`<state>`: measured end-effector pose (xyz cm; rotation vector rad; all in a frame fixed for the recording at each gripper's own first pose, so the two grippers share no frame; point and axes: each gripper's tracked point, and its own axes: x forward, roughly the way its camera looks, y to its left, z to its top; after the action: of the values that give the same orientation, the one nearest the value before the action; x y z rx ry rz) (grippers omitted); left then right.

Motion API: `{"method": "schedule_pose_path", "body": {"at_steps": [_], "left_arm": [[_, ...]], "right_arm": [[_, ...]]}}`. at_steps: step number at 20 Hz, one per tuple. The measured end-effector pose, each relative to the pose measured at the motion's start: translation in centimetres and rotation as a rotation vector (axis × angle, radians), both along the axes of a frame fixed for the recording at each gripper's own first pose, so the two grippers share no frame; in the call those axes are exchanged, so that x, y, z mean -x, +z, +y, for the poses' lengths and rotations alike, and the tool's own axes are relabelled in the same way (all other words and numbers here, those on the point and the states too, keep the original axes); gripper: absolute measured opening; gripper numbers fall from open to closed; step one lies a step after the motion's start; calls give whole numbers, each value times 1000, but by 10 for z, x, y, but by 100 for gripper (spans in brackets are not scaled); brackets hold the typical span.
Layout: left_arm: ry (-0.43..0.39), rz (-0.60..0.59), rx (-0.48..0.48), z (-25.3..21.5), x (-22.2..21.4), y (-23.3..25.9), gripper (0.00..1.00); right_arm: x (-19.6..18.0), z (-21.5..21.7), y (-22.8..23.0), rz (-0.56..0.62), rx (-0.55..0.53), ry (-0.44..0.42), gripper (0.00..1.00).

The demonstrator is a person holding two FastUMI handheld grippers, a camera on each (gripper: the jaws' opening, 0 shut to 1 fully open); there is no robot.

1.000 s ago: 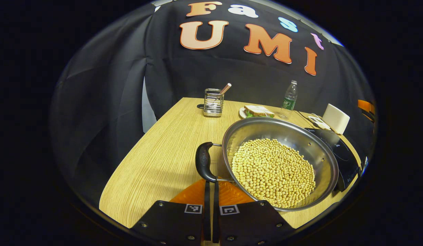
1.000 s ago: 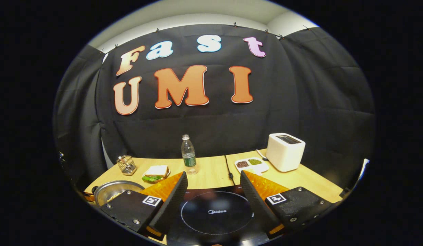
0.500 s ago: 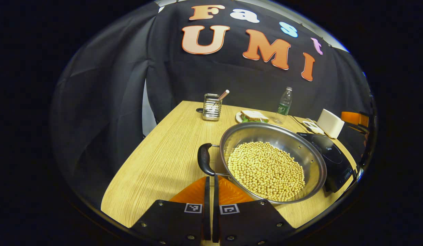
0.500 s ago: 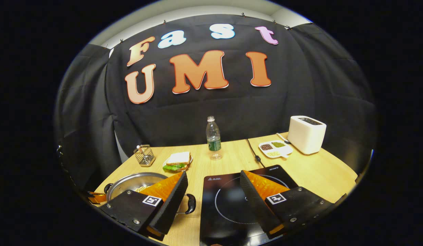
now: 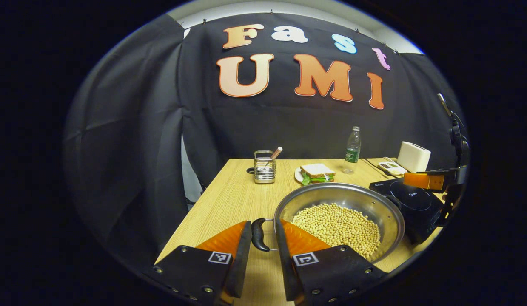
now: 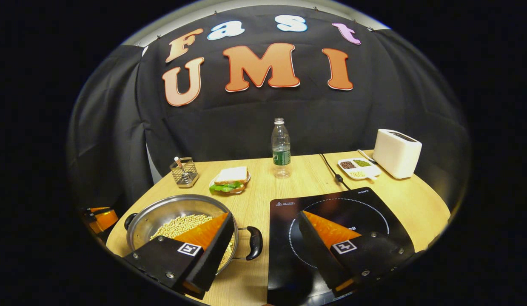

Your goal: First push the handle of the pot to place it horizontally, then grasp the pot with both hands and set it on the induction cooktop.

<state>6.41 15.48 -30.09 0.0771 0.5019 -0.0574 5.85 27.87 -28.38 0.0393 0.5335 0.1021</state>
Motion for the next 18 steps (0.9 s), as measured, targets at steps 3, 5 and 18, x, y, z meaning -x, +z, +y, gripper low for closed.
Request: {"method": "schedule_pose_path", "body": {"at_steps": [3, 5, 18], "left_arm": [[-7, 67, 39, -7, -5, -23, 93], [8, 99, 56, -4, -9, -35, 90], [-10, 184, 121, -4, -22, -71, 87]], "right_arm": [[2, 10, -16, 49, 9, 24, 96], [1, 12, -25, 68, 31, 30, 96], [1, 35, -66, 202, 60, 76, 71]]}}
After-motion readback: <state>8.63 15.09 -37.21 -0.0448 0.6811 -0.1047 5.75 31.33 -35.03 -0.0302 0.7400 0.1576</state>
